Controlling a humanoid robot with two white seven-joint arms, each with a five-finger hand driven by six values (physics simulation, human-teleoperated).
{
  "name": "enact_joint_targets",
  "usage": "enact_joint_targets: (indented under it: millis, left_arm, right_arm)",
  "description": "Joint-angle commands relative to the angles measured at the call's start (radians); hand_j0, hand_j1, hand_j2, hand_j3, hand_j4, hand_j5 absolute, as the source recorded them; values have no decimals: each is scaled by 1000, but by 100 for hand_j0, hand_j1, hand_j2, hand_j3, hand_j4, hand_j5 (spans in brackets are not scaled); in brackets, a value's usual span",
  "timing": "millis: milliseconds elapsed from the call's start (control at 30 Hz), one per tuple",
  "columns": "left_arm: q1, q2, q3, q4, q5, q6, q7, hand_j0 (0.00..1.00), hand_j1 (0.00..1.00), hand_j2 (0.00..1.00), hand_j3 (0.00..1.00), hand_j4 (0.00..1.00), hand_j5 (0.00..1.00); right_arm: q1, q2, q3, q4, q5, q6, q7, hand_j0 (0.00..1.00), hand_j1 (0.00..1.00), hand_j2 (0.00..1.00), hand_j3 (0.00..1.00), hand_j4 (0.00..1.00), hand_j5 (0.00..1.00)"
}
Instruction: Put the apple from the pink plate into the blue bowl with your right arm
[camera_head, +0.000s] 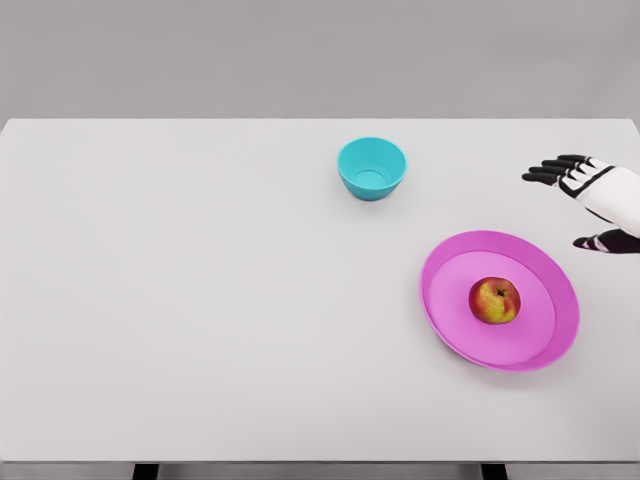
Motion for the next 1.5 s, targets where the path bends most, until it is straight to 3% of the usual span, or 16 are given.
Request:
enact_joint_targets:
  millis: [0,133,233,300,367,467,867,967,1067,1133,1467]
  left_arm:
    - [0,0,0,0,0,0,0,100,100,100,100,100,100]
    - [0,0,0,0,0,0,0,100,100,100,100,100,100]
    - [0,0,0,0,0,0,0,100,100,100,100,100,100]
    - [0,0,0,0,0,0,0,100,100,100,100,100,100]
    - [0,0,0,0,0,0,0,100,100,100,100,100,100]
    - [0,0,-1,0,0,0,0,100,100,100,100,100,100]
    - [0,0,0,0,0,0,0,100,100,100,100,100,100]
    - [0,0,-1,0,0,0,0,100,100,100,100,100,100]
    - [0,0,0,0,0,0,0,100,100,100,100,100,100]
    - [0,0,0,0,0,0,0,100,100,100,100,100,100]
    - [0,0,0,0,0,0,0,100,100,100,100,100,100]
  right_arm:
    - [0,-3,2,-4,-4,0,1,100,100,100,100,100,100]
    - [2,-6,-1,17,-8,0,1,100,100,100,100,100,100]
    - [5,-15,6,-26,-5,0,38,100,100,100,100,100,100]
    - [0,-35,-4,-93,-7,0,237,100,100,100,100,100,100]
    - [-3,-36,-9,-162,-14,0,375,100,100,100,100,100,100]
    - [5,-50,-43,-213,-16,0,475,100,100,100,100,100,100]
    - [-6,11,15,-214,-16,0,558,100,100,100,100,100,100]
    - [-43,25,43,-207,-14,0,559,100,100,100,100,100,100]
    - [-140,47,146,-173,-13,0,561,100,100,100,100,100,100]
    - [-164,57,187,-150,-13,0,559,100,100,100,100,100,100]
    - [-164,66,206,-128,-7,0,561,100,100,100,100,100,100]
